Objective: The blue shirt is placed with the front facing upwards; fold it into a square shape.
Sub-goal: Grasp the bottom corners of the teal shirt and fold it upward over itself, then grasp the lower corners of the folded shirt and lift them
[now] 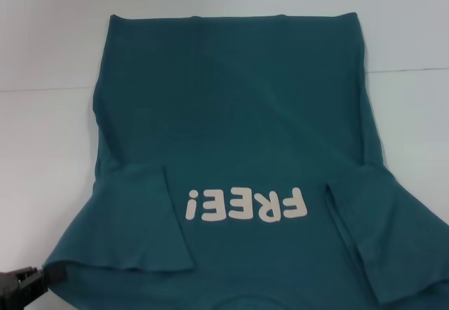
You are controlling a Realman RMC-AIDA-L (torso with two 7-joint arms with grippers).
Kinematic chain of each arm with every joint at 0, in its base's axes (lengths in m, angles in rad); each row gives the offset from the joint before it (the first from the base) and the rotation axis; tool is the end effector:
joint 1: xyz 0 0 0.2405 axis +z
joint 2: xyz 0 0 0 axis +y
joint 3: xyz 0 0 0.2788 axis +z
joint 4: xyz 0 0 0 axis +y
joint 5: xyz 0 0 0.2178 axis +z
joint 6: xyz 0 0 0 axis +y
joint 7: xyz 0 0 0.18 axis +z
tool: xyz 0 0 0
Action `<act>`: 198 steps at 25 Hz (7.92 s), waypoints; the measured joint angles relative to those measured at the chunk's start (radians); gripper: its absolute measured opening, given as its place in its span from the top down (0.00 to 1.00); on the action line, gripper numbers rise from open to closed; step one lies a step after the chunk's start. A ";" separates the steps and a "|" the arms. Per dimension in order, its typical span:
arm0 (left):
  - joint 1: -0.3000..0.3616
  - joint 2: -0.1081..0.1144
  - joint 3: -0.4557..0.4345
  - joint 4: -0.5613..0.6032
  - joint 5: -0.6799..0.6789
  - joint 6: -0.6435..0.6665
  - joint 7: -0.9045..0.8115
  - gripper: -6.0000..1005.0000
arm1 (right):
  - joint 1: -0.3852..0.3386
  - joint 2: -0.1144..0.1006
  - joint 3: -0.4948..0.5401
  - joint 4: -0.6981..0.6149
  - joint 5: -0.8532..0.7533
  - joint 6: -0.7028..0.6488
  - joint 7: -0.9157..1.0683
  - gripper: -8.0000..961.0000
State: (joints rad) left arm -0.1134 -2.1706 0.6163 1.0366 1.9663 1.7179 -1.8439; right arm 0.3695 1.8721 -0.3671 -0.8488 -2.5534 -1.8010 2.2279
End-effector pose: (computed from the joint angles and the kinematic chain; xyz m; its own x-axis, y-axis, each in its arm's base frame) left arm -0.3395 0.2491 0.0038 0.4103 0.6802 0.6074 0.8619 -0.5069 -0.0145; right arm 0.4119 0.2708 0.0896 0.1024 -0.9511 -0.2914 -0.9915 -0.0739 -0.1071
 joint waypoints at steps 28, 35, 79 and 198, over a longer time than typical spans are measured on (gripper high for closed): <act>0.063 -0.003 -0.012 -0.027 -0.024 0.076 -0.004 0.97 | -0.068 -0.009 0.128 0.005 0.005 -0.062 -0.052 0.94; -0.006 0.005 -0.012 -0.077 -0.025 0.035 -0.003 0.97 | -0.029 -0.013 0.148 0.054 0.062 -0.044 -0.057 0.94; -0.478 0.039 -0.018 -0.371 -0.023 -0.697 -0.032 0.97 | 0.194 -0.006 0.138 0.267 0.356 0.526 0.030 0.91; -0.358 0.006 0.368 -0.237 0.123 -0.820 -0.205 0.85 | 0.111 0.041 0.017 0.174 0.399 0.481 -0.088 0.40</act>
State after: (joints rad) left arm -0.4713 -2.1645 0.9842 0.8000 2.0898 0.8980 -2.0487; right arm 0.4800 1.9136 -0.3500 -0.6750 -2.1541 -1.3200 2.1397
